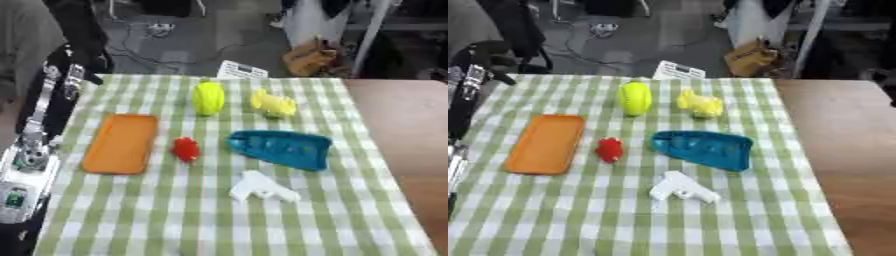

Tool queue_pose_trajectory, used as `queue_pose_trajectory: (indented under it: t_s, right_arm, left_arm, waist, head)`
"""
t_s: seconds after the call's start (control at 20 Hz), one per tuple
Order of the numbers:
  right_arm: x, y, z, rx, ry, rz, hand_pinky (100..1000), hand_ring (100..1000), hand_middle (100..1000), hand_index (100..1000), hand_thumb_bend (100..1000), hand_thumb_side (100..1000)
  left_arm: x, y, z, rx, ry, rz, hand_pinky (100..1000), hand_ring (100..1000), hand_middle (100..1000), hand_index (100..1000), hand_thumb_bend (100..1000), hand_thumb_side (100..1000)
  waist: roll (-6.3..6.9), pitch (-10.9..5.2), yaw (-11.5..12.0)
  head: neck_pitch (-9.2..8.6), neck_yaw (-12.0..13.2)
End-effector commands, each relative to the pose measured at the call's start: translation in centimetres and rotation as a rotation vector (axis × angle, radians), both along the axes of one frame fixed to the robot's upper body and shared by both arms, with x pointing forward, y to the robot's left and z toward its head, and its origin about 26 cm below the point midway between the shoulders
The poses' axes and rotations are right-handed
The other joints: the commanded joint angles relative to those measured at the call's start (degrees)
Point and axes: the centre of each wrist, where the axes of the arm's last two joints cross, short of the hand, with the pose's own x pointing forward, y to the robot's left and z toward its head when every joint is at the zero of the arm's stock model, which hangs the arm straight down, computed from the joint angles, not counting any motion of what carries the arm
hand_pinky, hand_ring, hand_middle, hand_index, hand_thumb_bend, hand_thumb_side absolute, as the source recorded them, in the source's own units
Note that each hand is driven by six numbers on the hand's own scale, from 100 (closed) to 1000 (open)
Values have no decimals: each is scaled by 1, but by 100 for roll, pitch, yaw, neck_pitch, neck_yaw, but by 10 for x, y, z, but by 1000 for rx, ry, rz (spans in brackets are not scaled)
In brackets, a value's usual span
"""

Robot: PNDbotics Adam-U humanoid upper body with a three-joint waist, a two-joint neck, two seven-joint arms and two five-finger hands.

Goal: Pick up objects on the table and place them in the box.

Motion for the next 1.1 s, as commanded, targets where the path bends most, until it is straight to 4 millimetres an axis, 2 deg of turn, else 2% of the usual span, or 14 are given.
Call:
queue_pose_trajectory:
  t_s: [0.05,0.35,0.5,0.65,0.7,0.75,1.1]
  right_arm:
    - [0,-3,10,-17,-26,2,418,679,677,935,100,650]
    - [2,-6,13,-58,-9,1,416,668,678,934,116,652]
    - [5,-8,16,-119,14,16,412,631,688,928,201,653]
    - [9,-13,20,-200,51,33,414,636,700,925,233,654]
    - [11,-16,21,-232,66,37,416,637,700,922,209,636]
    - [13,-18,23,-267,78,39,416,638,704,921,237,651]
    - [27,-29,30,-397,144,46,419,641,711,917,248,636]
  left_arm:
    - [0,0,9,12,-29,-8,550,715,787,811,102,1000]
    - [0,0,10,16,-26,-10,550,716,787,812,101,1000]
    - [0,0,9,19,-24,-12,549,716,788,813,101,1000]
    - [1,0,9,20,-23,-15,549,717,788,813,101,1000]
    - [1,-1,9,20,-22,-15,548,717,788,814,101,1000]
    - [1,-1,9,21,-22,-15,548,717,788,813,101,1000]
    - [1,-2,10,23,-22,-22,547,717,788,814,101,1000]
  waist:
    - [86,-45,6]
    - [83,-50,10]
    - [77,-57,20]
    - [70,-62,38]
    - [68,-65,43]
    - [65,-67,51]
    - [57,-75,77]
  head:
    - [15,-15]
    - [3,-66]
    - [-35,-101]
    - [-50,-121]
    - [-50,-123]
    - [-52,-124]
    - [-56,-123]
